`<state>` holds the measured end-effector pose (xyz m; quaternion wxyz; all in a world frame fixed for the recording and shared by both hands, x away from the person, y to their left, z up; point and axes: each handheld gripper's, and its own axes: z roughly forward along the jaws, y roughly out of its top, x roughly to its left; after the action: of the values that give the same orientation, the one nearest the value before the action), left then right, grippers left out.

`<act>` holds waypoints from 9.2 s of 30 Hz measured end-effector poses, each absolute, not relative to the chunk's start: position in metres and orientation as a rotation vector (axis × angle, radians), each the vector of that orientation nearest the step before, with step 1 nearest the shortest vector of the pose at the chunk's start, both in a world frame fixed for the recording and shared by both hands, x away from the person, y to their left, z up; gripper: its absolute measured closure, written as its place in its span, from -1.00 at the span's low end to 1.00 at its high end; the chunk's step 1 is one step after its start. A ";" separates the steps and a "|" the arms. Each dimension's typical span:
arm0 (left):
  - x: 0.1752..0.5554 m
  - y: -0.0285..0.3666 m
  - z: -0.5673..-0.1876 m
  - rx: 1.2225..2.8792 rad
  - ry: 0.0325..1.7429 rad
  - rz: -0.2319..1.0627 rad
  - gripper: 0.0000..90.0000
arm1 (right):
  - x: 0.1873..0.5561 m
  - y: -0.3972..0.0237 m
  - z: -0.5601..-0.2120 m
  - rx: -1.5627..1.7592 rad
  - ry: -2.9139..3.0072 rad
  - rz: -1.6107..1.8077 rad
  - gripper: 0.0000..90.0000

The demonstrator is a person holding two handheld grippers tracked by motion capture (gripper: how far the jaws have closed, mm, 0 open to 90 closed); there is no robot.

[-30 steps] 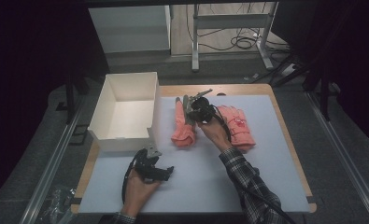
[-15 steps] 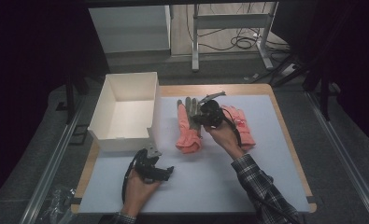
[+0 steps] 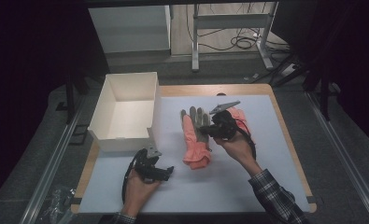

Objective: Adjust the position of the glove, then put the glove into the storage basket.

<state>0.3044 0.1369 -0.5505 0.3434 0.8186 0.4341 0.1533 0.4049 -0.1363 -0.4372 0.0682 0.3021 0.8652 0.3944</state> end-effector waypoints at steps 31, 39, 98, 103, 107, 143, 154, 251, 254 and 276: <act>0.304 0.137 -0.551 2.123 1.133 0.394 -0.92 | 0.352 -0.176 -0.498 0.920 2.602 1.071 0.88; 0.305 0.137 -0.551 2.122 1.131 0.386 -0.93 | 0.351 -0.190 -0.476 0.938 2.505 1.088 0.48; 0.304 0.137 -0.551 2.126 1.129 0.390 -0.94 | 0.464 -0.245 -0.474 1.367 2.323 0.976 0.87; 0.304 0.137 -0.551 2.126 1.129 0.390 -0.94 | 0.452 -0.251 -0.463 1.345 2.320 1.016 0.87; 0.304 0.137 -0.551 2.125 1.129 0.390 -0.94 | 0.439 -0.257 -0.452 1.336 2.313 1.060 0.87; 0.304 0.136 -0.551 2.121 1.132 0.391 -0.94 | 0.336 -0.184 -0.432 1.279 2.523 1.254 0.85; 0.304 0.137 -0.551 2.128 1.129 0.392 -0.94 | 0.335 -0.174 -0.469 1.284 2.471 1.152 0.70; 0.296 0.147 -0.540 2.175 1.042 0.326 -0.93 | 0.322 -0.224 -0.516 1.008 2.392 1.093 -0.11; 0.294 0.145 -0.533 2.154 1.022 0.290 -0.95 | 0.324 -0.235 -0.516 1.027 2.372 1.088 -0.20; 0.311 0.089 -0.455 2.196 0.886 0.225 -1.00 | 0.338 -0.281 -0.530 1.169 2.284 0.938 -0.66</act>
<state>0.3111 0.0895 -0.4546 0.3722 0.8569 0.3455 0.0879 0.3377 -0.2815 -0.5303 0.2036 0.4188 0.8186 0.3362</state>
